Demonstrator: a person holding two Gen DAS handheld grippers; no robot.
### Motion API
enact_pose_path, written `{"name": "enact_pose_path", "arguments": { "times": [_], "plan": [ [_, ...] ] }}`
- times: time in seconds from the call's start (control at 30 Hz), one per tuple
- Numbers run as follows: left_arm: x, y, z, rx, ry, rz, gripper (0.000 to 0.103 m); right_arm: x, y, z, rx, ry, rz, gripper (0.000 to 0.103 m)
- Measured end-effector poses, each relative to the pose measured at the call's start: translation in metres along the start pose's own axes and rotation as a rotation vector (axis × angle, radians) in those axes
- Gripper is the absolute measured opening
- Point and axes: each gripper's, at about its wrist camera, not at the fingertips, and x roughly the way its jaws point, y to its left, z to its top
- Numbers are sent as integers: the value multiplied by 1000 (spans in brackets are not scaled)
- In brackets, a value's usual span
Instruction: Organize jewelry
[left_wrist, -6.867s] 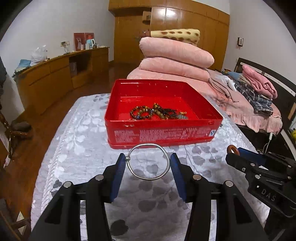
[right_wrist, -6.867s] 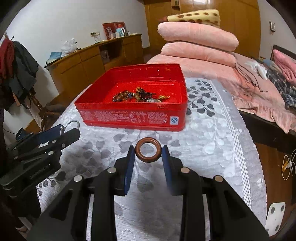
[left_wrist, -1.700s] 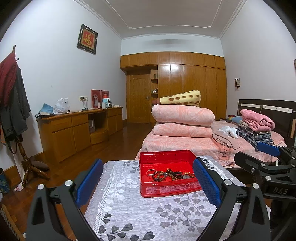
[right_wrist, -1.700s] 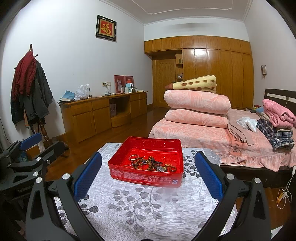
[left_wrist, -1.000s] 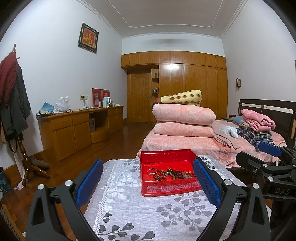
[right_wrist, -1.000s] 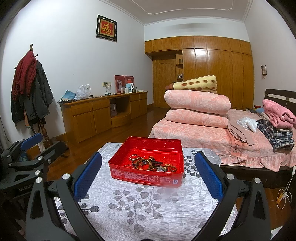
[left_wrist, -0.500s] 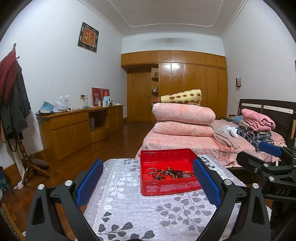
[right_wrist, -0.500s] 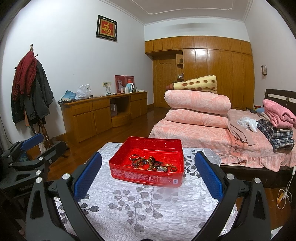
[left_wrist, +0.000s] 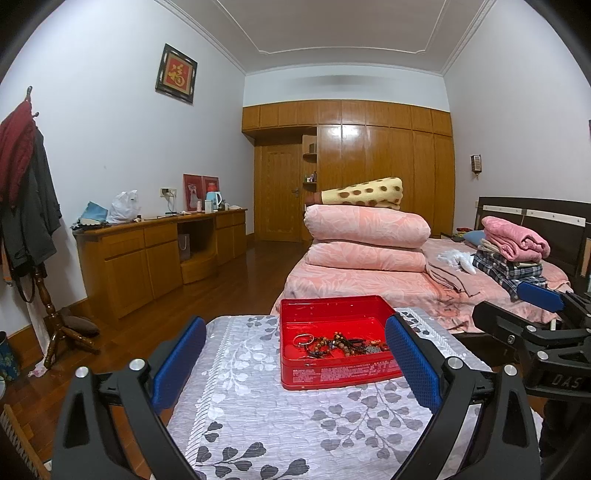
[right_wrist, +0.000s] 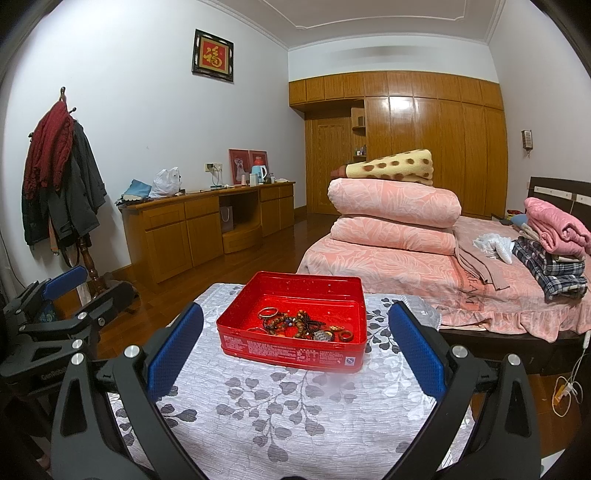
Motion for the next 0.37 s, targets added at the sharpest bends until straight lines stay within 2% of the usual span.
{"name": "enact_pose_path", "arguments": {
  "times": [0.37],
  "plan": [
    [0, 1, 0, 1, 1, -1, 95, 0, 0, 0, -1, -1, 1, 97]
  ]
}}
